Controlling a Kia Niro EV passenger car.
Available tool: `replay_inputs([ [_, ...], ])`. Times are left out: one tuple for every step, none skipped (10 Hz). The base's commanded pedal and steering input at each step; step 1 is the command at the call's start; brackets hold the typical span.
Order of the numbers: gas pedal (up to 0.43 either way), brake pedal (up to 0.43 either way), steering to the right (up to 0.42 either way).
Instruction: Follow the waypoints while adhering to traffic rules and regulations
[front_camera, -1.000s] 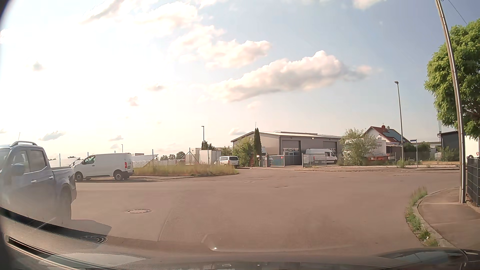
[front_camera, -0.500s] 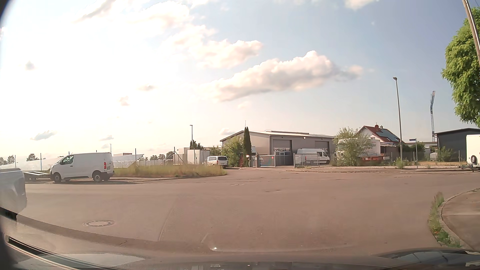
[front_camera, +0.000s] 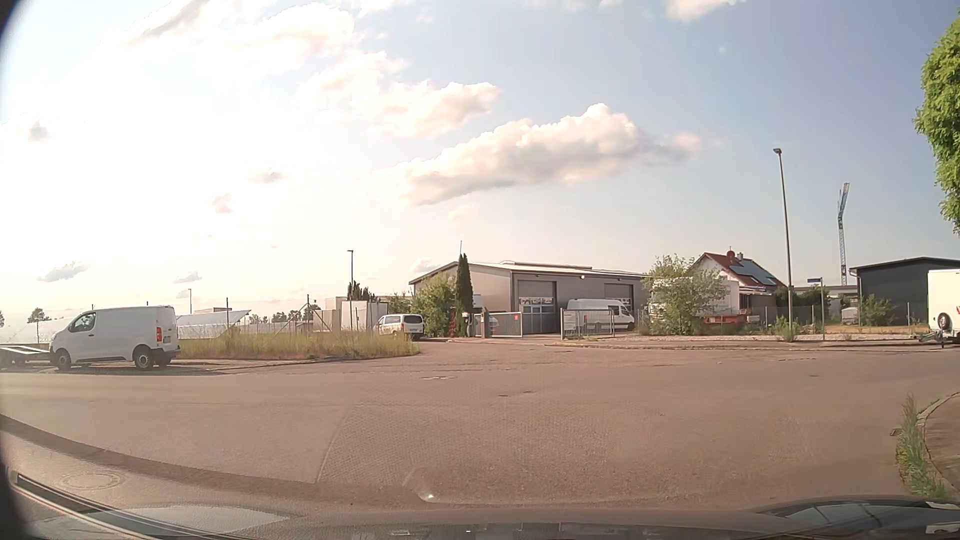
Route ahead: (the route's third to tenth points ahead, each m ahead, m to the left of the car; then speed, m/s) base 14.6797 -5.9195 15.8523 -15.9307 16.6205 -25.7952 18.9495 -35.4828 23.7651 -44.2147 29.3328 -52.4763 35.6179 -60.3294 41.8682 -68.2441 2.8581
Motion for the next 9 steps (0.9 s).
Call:
replay_inputs([
  [0.000,0.171,0.180],
  [0.000,0.171,0.183],
  [0.000,0.171,0.184],
  [0.000,0.171,0.186],
  [0.000,0.171,0.189],
  [0.000,0.171,0.193],
  [0.000,0.177,0.195],
  [0.000,0.189,0.198],
  [0.000,0.201,0.201],
])
